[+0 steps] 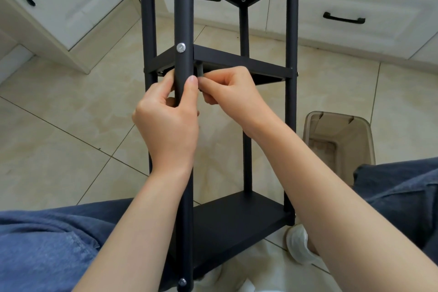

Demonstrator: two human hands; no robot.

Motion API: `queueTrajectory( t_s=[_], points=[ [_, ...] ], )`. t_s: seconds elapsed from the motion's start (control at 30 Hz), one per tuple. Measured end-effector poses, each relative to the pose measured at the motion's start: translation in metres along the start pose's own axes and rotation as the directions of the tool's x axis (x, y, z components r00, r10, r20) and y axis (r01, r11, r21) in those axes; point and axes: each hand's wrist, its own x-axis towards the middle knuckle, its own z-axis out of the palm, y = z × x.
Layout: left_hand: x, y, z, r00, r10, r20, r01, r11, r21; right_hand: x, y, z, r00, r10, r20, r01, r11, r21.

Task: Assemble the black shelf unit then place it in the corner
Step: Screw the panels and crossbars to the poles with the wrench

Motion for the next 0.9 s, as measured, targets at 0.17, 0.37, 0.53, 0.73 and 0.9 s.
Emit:
queueTrajectory(
  t_s=[0.17,0.37,0.53,0.73,0.9],
  points=[
    [-0.001,-0.001,0.001,1.0,-0.001,0.003,0.001,1.0,-0.009,0.0,0.003,0.001,0.999,-0.015,-0.031,0.015,1.0,-0.009],
    [-0.003,-0.001,0.001,1.0,0.01,0.008,-0.01,1.0,-0.006,-0.001,0.006,0.008,0.997,-0.048,-0.057,0.049,0.998,0.027],
    [-0.005,-0.001,-0.001,1.0,-0.003,-0.014,0.002,0.998,-0.06,-0.001,0.011,0.015,0.987,-0.097,-0.129,0.101,0.994,0.029],
    [0.006,-0.001,-0.001,0.997,0.055,-0.05,-0.059,0.993,-0.102,0.011,0.009,0.022,0.962,-0.18,-0.205,0.181,0.983,-0.013],
    [0.019,-0.003,0.004,0.995,0.087,-0.039,-0.092,0.988,-0.124,0.02,0.007,0.026,0.928,-0.234,-0.29,0.23,0.972,-0.049]
  ],
)
